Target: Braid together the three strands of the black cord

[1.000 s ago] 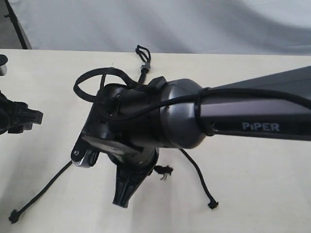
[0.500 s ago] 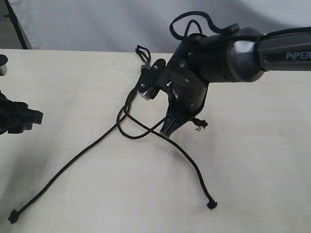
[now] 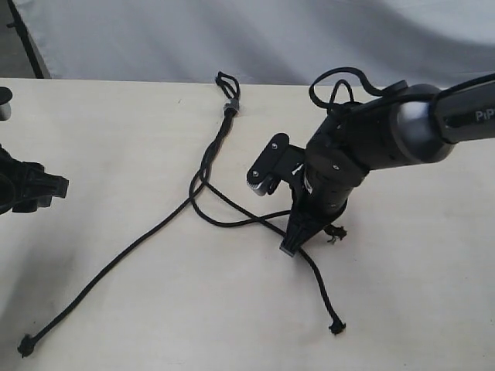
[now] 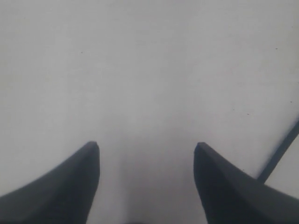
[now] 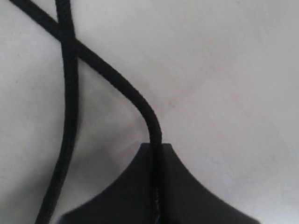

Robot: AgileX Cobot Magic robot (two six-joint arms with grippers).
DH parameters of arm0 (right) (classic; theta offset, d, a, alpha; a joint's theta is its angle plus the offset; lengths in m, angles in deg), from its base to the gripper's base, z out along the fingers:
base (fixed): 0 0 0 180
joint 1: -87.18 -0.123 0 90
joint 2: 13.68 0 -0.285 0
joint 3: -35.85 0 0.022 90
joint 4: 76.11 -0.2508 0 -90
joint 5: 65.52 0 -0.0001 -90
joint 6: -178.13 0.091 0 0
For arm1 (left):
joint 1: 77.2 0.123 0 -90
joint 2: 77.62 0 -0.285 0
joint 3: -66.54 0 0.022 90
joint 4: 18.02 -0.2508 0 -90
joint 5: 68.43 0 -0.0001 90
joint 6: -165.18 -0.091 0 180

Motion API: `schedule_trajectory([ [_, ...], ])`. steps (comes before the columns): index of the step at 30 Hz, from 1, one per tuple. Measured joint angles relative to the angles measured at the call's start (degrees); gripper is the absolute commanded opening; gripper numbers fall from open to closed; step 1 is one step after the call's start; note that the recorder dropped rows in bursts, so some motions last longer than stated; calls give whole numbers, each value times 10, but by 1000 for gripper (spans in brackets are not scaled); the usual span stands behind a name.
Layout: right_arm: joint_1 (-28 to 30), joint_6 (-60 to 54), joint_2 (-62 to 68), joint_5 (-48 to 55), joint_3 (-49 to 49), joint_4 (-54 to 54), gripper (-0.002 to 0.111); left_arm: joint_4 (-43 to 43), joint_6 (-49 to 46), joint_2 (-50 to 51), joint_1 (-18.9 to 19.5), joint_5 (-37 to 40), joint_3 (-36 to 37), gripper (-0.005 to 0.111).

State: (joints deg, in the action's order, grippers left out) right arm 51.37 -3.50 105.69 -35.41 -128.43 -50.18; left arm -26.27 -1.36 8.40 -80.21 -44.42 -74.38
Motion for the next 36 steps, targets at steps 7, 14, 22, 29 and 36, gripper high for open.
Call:
schedule_trajectory([
  [7,0,1,-1,-28,31,-14,-1,0,0,0,0,0,0,56],
  [14,0,-5,-9,-38,46,-59,-1,0,0,0,0,0,0,56],
  [22,-87,-168,-18,27,40,-275,-1,0,0,0,0,0,0,56],
  [29,-176,-212,-20,89,13,-316,-1,0,0,0,0,0,0,56],
  [36,-96,-208,-51,51,12,-306,-1,0,0,0,0,1,0,56],
])
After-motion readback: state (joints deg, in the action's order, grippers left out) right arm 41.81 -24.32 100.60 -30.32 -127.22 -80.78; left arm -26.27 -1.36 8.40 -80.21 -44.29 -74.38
